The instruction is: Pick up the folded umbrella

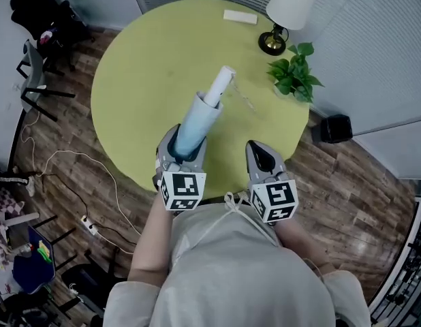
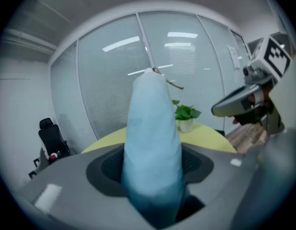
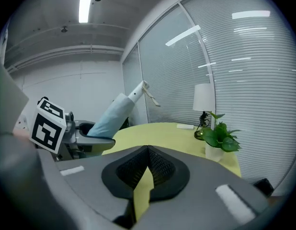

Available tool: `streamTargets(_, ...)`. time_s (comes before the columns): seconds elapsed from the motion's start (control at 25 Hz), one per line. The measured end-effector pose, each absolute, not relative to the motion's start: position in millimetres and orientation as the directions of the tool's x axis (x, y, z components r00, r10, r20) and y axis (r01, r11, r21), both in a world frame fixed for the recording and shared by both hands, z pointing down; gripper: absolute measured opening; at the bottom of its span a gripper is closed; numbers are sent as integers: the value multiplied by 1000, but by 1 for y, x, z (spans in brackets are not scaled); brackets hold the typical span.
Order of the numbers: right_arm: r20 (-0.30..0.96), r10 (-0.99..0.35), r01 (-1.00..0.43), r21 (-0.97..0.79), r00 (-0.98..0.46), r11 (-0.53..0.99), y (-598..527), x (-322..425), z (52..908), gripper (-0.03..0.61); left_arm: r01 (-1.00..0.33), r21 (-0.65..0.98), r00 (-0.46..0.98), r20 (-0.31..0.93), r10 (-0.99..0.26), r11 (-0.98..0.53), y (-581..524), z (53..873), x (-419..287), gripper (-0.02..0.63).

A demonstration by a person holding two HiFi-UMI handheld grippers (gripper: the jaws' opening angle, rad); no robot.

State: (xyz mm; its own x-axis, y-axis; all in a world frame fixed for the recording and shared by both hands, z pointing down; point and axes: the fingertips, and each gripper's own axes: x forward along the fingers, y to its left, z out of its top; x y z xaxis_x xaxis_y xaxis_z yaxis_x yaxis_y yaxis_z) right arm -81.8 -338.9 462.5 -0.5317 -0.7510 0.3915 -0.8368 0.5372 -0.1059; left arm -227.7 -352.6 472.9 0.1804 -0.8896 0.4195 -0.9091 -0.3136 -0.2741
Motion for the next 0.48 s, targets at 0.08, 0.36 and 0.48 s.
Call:
streamTargets(0.08,366,-754,-827,-93,-546,554,-342,-87,450,0,-934,-248,158,359,-920,-257,-352,449,-234,287)
streamTargets(0.36,305,-758,-805,-55,-576,590,-357,-99,417,0,-992,-84,85,153,-985,-98,-338,375,-257,287)
streamTargets(0.48,295,-757,-802,-61,-583,594,-359,-102,409,0,-999,-26,19,78,-997,-21,-321,351,-270,287)
